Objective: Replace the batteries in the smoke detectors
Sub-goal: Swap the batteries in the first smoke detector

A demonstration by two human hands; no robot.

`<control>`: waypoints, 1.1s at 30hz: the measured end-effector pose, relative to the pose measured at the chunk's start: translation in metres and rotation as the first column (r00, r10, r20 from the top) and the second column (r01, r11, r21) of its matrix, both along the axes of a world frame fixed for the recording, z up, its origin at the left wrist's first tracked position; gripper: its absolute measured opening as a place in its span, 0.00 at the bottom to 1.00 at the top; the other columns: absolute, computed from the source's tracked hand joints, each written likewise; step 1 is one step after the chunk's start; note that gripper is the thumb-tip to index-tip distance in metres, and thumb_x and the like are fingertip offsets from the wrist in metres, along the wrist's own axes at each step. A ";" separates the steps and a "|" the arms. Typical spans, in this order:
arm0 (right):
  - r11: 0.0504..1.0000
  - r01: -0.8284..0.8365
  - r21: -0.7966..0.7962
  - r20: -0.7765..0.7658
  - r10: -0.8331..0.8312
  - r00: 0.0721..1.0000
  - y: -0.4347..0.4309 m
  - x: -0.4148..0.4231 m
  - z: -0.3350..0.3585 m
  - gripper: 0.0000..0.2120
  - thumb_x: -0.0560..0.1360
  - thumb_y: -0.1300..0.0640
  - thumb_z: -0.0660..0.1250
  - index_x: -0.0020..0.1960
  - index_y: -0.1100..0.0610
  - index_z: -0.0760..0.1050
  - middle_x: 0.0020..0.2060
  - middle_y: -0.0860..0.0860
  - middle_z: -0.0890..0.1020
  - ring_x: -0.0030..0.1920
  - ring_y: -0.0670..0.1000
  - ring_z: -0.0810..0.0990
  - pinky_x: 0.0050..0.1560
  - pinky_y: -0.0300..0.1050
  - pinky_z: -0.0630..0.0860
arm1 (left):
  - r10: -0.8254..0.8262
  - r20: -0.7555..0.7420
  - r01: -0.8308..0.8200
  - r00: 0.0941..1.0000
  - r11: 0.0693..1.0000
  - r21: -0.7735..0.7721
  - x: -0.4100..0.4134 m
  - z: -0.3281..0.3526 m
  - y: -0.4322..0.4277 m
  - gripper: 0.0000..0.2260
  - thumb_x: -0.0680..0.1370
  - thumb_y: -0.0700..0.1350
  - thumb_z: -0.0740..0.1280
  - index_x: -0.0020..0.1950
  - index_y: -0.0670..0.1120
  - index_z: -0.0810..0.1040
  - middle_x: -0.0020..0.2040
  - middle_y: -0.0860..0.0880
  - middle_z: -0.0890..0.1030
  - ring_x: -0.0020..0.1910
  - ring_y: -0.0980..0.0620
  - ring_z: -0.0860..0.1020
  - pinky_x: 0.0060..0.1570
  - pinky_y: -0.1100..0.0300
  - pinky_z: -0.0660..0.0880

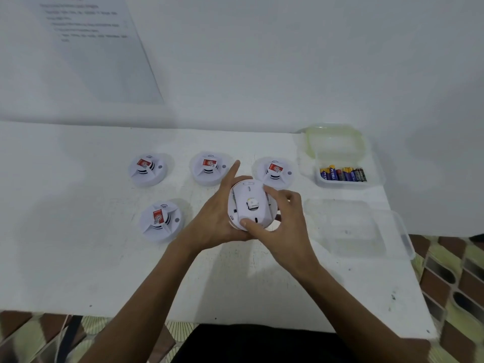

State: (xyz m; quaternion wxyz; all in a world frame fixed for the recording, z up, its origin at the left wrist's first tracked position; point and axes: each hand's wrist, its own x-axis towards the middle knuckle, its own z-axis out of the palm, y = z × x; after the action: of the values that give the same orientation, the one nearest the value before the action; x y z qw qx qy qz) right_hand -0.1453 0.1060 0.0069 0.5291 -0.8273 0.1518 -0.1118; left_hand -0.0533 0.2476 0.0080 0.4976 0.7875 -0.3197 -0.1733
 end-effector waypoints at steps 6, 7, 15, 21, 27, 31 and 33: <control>0.992 -0.039 0.117 0.053 0.033 0.998 -0.005 0.000 0.005 0.37 0.64 0.47 0.78 0.67 0.39 0.63 0.66 0.46 0.68 0.66 0.42 0.69 0.57 0.29 0.71 | 0.033 -0.018 -0.034 0.999 0.999 -0.038 -0.005 0.002 -0.008 0.57 0.59 0.50 0.81 0.76 0.56 0.44 0.67 0.62 0.68 0.66 0.62 0.70 0.62 0.67 0.69; 0.990 -0.061 0.128 0.059 0.054 0.997 -0.006 -0.001 0.005 0.36 0.64 0.46 0.77 0.67 0.39 0.63 0.66 0.46 0.68 0.66 0.42 0.69 0.58 0.31 0.72 | 0.034 -0.014 -0.035 0.999 0.999 -0.037 -0.005 0.003 -0.009 0.57 0.59 0.50 0.81 0.76 0.56 0.45 0.68 0.60 0.68 0.66 0.61 0.70 0.63 0.65 0.70; 0.998 -0.033 0.060 0.077 0.028 0.997 -0.021 -0.004 0.000 0.36 0.67 0.47 0.76 0.71 0.44 0.66 0.66 0.45 0.68 0.66 0.40 0.69 0.60 0.37 0.76 | 0.041 0.025 -0.040 0.999 0.999 -0.024 -0.003 0.006 -0.021 0.56 0.61 0.49 0.81 0.76 0.57 0.44 0.70 0.58 0.66 0.68 0.59 0.68 0.65 0.60 0.70; 0.993 0.032 0.114 0.072 -0.040 0.997 -0.018 -0.004 0.001 0.32 0.70 0.54 0.77 0.68 0.46 0.65 0.66 0.44 0.67 0.67 0.43 0.69 0.61 0.38 0.76 | 0.034 0.048 -0.034 0.998 0.999 -0.016 0.001 0.004 -0.030 0.56 0.61 0.51 0.81 0.75 0.60 0.44 0.72 0.60 0.63 0.69 0.62 0.65 0.62 0.73 0.66; 0.961 0.075 0.266 -0.076 -0.057 0.995 -0.027 0.007 0.017 0.14 0.74 0.57 0.72 0.55 0.49 0.71 0.55 0.39 0.73 0.57 0.42 0.74 0.59 0.41 0.76 | 0.001 0.104 -0.004 0.995 1.000 0.022 -0.001 -0.003 -0.027 0.56 0.61 0.51 0.81 0.75 0.57 0.44 0.72 0.64 0.61 0.69 0.66 0.63 0.60 0.76 0.64; 0.965 0.034 0.261 -0.090 -0.011 0.996 -0.029 0.008 0.022 0.06 0.73 0.52 0.73 0.44 0.50 0.76 0.59 0.40 0.74 0.62 0.41 0.73 0.64 0.43 0.71 | 0.015 0.111 -0.017 0.994 1.000 0.014 0.003 -0.007 -0.021 0.57 0.61 0.47 0.82 0.76 0.53 0.44 0.68 0.73 0.59 0.67 0.67 0.64 0.58 0.75 0.66; 0.973 0.041 0.226 -0.051 -0.030 0.998 -0.033 0.006 0.025 0.06 0.73 0.52 0.73 0.42 0.51 0.77 0.56 0.41 0.77 0.59 0.41 0.74 0.63 0.42 0.70 | 0.025 0.117 -0.026 0.993 1.000 0.008 0.005 -0.008 -0.016 0.56 0.61 0.49 0.81 0.76 0.53 0.44 0.68 0.73 0.58 0.68 0.66 0.64 0.60 0.73 0.67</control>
State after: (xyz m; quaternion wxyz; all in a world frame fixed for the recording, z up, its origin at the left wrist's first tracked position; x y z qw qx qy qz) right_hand -0.1394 0.0734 0.0321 0.6142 -0.7612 0.1909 -0.0836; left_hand -0.0480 0.2315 0.0001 0.4765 0.8026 -0.3374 -0.1221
